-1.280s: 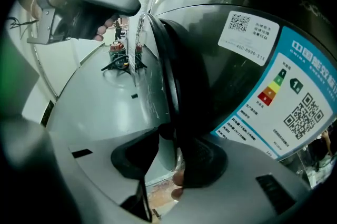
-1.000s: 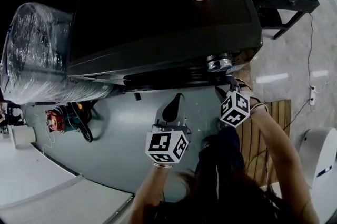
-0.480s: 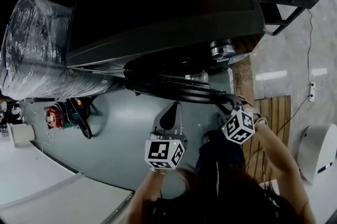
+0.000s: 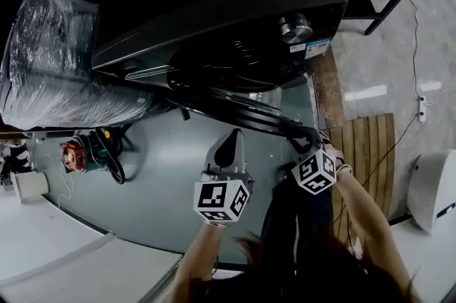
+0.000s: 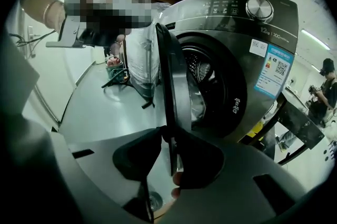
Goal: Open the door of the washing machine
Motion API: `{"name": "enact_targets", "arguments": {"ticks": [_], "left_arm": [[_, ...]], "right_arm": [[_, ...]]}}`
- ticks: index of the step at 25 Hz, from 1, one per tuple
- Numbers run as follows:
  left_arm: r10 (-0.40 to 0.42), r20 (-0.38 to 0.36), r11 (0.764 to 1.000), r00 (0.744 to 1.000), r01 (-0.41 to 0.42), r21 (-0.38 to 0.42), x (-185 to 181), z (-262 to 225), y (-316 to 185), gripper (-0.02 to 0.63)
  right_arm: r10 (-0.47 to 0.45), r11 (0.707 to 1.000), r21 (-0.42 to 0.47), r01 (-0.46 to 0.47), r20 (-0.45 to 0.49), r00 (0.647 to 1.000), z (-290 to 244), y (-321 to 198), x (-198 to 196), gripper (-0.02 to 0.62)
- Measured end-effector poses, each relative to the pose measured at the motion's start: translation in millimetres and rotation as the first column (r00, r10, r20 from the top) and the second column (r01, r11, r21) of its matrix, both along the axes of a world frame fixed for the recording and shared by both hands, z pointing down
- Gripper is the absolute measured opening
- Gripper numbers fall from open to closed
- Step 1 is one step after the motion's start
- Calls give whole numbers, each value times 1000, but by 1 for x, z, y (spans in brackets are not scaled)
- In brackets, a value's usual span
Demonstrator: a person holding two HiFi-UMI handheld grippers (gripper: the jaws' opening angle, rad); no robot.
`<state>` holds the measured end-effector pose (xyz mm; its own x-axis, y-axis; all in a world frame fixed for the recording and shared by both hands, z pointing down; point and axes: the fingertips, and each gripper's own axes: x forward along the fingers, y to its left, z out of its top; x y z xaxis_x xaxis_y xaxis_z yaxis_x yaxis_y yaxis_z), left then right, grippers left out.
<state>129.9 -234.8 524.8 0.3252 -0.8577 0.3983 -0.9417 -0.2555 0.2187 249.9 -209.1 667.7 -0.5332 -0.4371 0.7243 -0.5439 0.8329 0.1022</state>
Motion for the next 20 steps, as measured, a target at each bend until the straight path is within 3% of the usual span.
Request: {"name": "enact_targets", "arguments": {"ticks": [5, 8, 12, 20], "left_arm": [[-18, -4, 1000, 1000, 18, -1, -3, -2, 14, 12], [-52, -10, 999, 999, 51, -5, -10, -1, 27, 12], [-108, -10, 994, 994, 108, -4, -18, -2, 47, 12], [-181, 0, 983, 983, 181, -1, -29, -2, 95, 12]], "right_arm": [[45, 998, -37, -44, 19, 999, 3, 18, -2, 95], [65, 994, -89, -66, -17, 998, 18, 32, 0, 92], [28, 996, -87, -29, -18, 999, 23, 51, -7, 80], [45, 996, -79, -44, 11, 999, 23, 64, -14, 75]]}}
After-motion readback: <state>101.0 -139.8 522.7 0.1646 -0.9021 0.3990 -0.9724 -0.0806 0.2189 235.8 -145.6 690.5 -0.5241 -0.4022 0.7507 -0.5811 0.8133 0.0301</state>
